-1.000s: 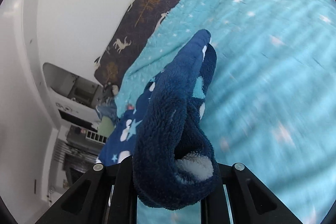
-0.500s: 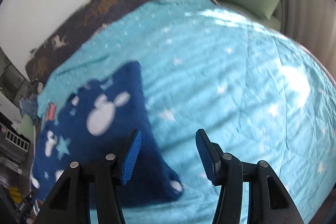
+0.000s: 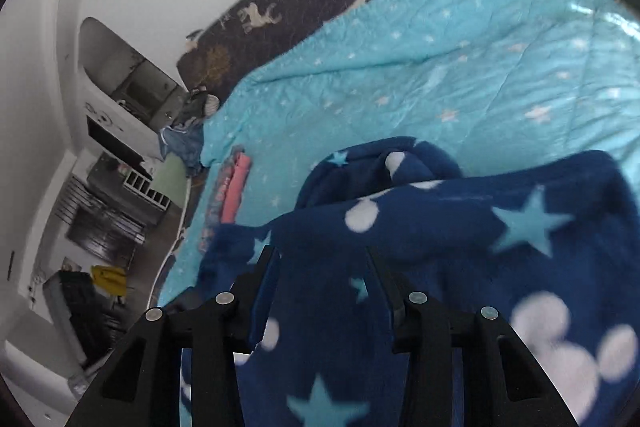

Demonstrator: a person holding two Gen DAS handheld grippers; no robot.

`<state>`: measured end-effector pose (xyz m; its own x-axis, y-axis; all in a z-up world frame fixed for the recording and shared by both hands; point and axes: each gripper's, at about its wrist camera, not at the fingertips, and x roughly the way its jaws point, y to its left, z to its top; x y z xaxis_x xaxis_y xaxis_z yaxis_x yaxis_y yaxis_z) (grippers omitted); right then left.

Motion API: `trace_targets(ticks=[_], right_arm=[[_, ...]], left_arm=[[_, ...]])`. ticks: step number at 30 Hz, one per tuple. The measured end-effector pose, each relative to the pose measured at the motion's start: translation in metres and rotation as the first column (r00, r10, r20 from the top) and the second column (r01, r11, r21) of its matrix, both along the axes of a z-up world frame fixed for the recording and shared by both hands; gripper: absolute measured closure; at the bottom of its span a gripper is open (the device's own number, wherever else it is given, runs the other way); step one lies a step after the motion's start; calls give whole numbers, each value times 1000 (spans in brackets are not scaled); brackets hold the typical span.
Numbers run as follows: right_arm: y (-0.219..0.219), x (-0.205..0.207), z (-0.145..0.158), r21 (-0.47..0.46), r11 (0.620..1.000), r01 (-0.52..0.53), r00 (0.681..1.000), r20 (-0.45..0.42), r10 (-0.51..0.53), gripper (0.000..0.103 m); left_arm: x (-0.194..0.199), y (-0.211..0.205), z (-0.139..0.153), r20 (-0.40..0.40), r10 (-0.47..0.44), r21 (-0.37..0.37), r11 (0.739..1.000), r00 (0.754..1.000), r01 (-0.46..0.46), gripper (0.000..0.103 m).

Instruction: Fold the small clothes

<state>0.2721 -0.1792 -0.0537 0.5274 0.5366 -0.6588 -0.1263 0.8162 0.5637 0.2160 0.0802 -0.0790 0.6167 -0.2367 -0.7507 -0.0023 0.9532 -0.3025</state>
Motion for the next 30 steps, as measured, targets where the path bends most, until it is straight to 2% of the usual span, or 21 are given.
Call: trace_targets(ticks=[1,2,3,4,5,8,10,12,13,14,15,16,17,18,19,20,22,24,26,28,30], right_arm=[[3,10,-13,-84,996,11,1000,-18,-12,59],[7,21,-32,-199,980,25,998,-44,-35,60],[5,24,-44,-230,973,26,998,-53,-40,63],[3,25,-54,-212,977,21,998,-52,-33,66],[1,20,-55,-188,982,35,999,-21,-39,66],[4,11,-40,-213,977,28,1000,3,-28,66],[-4,-3,-21,-165,986,30,998,54,-22,66],[-22,-25,-2,-144,989,43,990,139,-22,61],[-32,-34,4,-164,983,80,985,162,-53,55],[-45,-39,6,-197,970,142,979,172,-108,50],[-58,-41,2,-225,954,197,973,162,-162,50],[-70,-40,-6,-251,937,242,968,130,-215,50],[-87,-37,-22,-281,917,284,958,57,-280,50],[-95,-35,-32,-276,920,277,958,6,-287,50],[-103,-31,-44,-238,939,250,961,-54,-270,52],[-107,-36,-41,-205,943,260,961,-40,-274,53],[-105,-52,-21,-245,929,277,959,5,-284,52],[-93,-75,0,-277,925,259,966,65,-250,52],[-79,-98,15,-229,957,179,981,111,-157,48],[-65,-118,24,-161,984,78,990,129,-57,46],[-43,-133,26,-73,996,-56,990,122,64,46]], left_arm=[[6,7,-16,-19,47,46,998,999,-46,61],[15,16,-34,-55,81,37,996,995,-79,65],[17,27,-45,-69,89,-70,993,994,-94,65],[12,36,-44,-40,103,-147,983,994,-107,67],[9,38,-40,-31,99,-165,981,995,-102,67],[0,34,-20,-16,98,-160,982,995,-100,66],[-11,35,-1,65,76,-188,980,995,-62,50],[-11,34,7,127,77,-150,987,989,-57,35],[-5,34,5,135,85,-105,992,987,-71,34],[9,34,-5,109,109,-26,994,988,-107,34],[23,37,-18,60,132,17,991,989,-133,34],[38,41,-39,-48,164,49,986,985,-161,35],[46,47,-54,-137,161,2,987,977,-162,35],[45,52,-56,-145,175,-44,982,974,-183,36],[39,57,-49,-114,204,-65,975,972,-212,36],[27,61,-34,-69,226,-80,970,972,-231,37],[6,64,-13,-7,201,-113,973,980,-200,37],[-24,73,9,52,187,-129,975,981,-179,35],[-51,80,15,80,189,-116,977,979,-179,27],[-76,86,10,68,157,-83,985,985,-151,25],[-94,88,-1,6,120,-56,991,993,-120,25]])
